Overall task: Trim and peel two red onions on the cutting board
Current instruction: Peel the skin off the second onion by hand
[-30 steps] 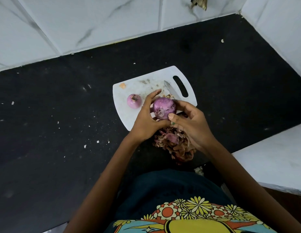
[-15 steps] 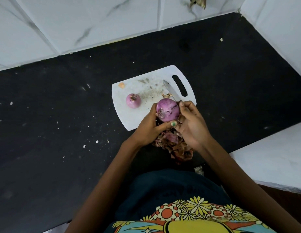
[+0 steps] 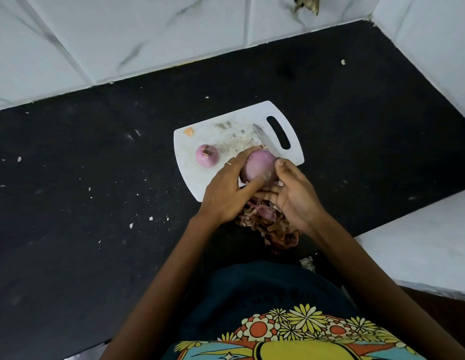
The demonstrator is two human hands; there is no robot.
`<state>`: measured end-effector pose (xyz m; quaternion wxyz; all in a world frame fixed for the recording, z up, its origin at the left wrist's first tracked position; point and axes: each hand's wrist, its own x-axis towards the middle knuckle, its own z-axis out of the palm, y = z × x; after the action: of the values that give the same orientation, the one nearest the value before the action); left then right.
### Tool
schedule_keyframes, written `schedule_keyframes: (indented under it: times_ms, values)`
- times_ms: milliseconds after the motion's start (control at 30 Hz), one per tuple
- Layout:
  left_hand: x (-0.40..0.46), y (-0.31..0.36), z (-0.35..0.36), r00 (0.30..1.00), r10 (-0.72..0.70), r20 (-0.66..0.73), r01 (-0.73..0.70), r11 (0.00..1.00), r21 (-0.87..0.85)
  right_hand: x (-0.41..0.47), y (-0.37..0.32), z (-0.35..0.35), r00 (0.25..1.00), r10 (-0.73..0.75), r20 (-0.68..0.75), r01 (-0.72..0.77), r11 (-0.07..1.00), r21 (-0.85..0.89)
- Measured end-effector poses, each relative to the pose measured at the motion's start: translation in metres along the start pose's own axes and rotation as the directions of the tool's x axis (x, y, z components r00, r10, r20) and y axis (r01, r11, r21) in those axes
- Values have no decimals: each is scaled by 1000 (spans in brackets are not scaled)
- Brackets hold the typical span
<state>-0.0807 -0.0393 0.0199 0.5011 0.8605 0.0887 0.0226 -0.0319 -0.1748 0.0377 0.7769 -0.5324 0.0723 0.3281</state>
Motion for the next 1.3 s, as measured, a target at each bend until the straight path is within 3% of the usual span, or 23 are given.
schedule_keyframes:
  times_ms: [133,300,400,500,567,633,833,933,1100,1200,1300]
  values:
    - [-1,8,6,997,-28,-71,27,1000,-8,-1,2,3,1000,-14,15,14,1000,16]
    - [0,7,13,987,-118,-110,95,976,-195,-2,4,5,1000,-26,12,25,997,73]
    - [2,3,16,984,-163,-69,121,903,-411,-1,3,4,1000,-27,4,26,995,101]
    - [4,-3,20,980,-197,26,186,858,-479,-1,2,2,1000,-13,25,10,992,129]
    - [1,-1,20,970,-208,124,242,845,-476,-2,1,2,1000,-11,29,10,999,47]
    - [-1,-1,21,970,-192,151,243,824,-513,0,3,0,998,-64,2,63,982,-180]
    - [-1,3,20,982,-187,-32,139,823,-551,0,8,-7,944,-326,56,297,761,-577]
    - [-1,6,16,974,-225,-3,178,779,-602,1,10,-6,941,-337,23,286,757,-587]
    - [0,6,8,911,-369,186,373,540,-755,2,4,-11,946,-316,-71,239,828,-508]
    - [1,9,10,885,-407,227,409,444,-797,1,5,-11,905,-422,-48,311,736,-601]
    - [3,14,11,875,-441,201,405,436,-804,-6,3,-6,858,-513,18,399,644,-653]
